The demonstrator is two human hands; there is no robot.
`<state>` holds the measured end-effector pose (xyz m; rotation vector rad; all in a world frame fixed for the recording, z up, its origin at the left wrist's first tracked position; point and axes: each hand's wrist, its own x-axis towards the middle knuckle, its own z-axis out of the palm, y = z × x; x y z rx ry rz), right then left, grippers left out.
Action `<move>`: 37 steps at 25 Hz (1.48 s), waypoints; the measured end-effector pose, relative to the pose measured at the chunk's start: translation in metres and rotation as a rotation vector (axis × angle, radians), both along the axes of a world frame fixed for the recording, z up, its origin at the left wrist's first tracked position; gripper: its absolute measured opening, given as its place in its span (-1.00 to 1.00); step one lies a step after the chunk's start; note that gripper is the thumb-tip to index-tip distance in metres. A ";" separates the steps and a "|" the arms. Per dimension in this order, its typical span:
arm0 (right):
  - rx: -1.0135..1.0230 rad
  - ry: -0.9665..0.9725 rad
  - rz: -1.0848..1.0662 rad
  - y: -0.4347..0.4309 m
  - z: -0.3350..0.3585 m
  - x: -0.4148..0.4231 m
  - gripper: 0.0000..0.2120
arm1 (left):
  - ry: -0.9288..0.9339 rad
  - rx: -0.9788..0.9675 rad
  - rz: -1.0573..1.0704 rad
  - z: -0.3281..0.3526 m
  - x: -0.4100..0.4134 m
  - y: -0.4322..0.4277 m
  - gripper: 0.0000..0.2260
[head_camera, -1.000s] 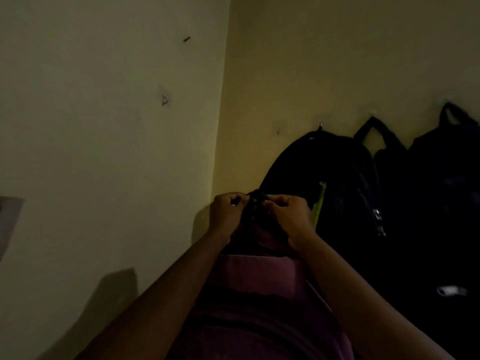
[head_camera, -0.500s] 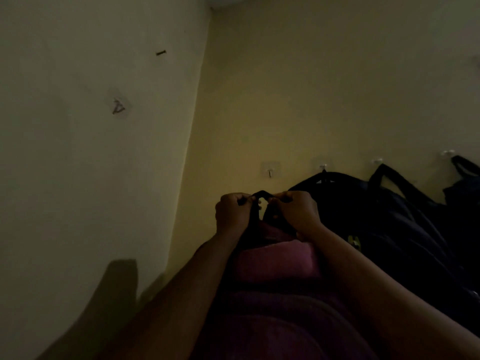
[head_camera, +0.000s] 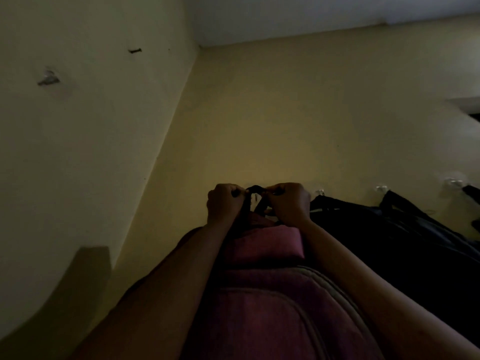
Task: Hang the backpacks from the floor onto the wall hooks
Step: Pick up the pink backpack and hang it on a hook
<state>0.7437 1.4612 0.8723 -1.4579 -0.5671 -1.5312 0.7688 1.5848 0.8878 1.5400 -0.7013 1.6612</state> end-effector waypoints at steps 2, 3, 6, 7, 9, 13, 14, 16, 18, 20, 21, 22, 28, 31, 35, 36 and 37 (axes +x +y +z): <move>0.023 0.023 -0.027 0.001 0.008 0.003 -0.81 | -0.020 -0.010 -0.001 0.007 0.007 0.000 -0.78; 0.028 0.032 -0.039 0.001 0.011 0.003 -0.82 | -0.031 -0.020 -0.005 0.010 0.008 0.000 -0.78; 0.008 0.064 -0.123 0.004 0.023 0.002 -0.83 | -0.041 -0.050 -0.034 0.018 0.009 0.004 -0.80; -0.001 0.083 -0.157 0.004 0.026 0.004 -0.82 | -0.033 -0.052 -0.038 0.020 0.010 0.004 -0.82; -0.006 0.136 -0.209 0.004 0.028 0.007 -0.80 | -0.010 -0.022 -0.007 0.021 0.012 0.004 -0.82; -0.010 0.186 -0.287 0.003 0.018 0.010 -0.73 | 0.018 0.107 0.102 0.013 0.012 0.004 -0.81; -0.024 0.194 -0.294 0.004 0.014 0.009 -0.73 | 0.022 0.125 0.100 0.009 0.011 0.006 -0.80; -0.047 0.199 -0.302 0.007 0.005 0.002 -0.78 | 0.039 0.128 0.065 0.001 0.010 0.009 -0.80; -0.072 0.179 -0.319 0.007 -0.005 -0.001 -0.80 | 0.055 0.120 0.050 -0.011 0.007 0.005 -0.79; -0.080 0.173 -0.284 0.004 -0.010 -0.011 -0.81 | 0.091 0.121 0.055 -0.019 -0.005 0.007 -0.78; -0.090 0.191 -0.240 0.003 -0.014 -0.019 -0.80 | 0.141 0.116 0.025 -0.024 -0.013 0.008 -0.77; -0.103 0.204 -0.187 0.003 -0.019 -0.017 -0.78 | 0.177 0.106 -0.004 -0.030 -0.014 0.008 -0.76; -0.138 0.335 0.027 -0.001 -0.061 -0.053 -0.67 | 0.433 -0.040 -0.304 -0.067 -0.064 0.015 -0.65; -0.078 0.366 0.130 -0.004 -0.081 -0.081 -0.65 | 0.478 -0.086 -0.338 -0.088 -0.088 0.015 -0.62; -0.041 0.380 0.231 -0.003 -0.112 -0.128 -0.64 | 0.501 -0.043 -0.488 -0.130 -0.131 -0.004 -0.60; -0.028 0.410 0.298 -0.002 -0.123 -0.142 -0.64 | 0.505 -0.054 -0.506 -0.139 -0.144 -0.007 -0.61; -0.014 0.434 0.369 -0.001 -0.133 -0.154 -0.64 | 0.500 -0.063 -0.514 -0.148 -0.153 -0.009 -0.62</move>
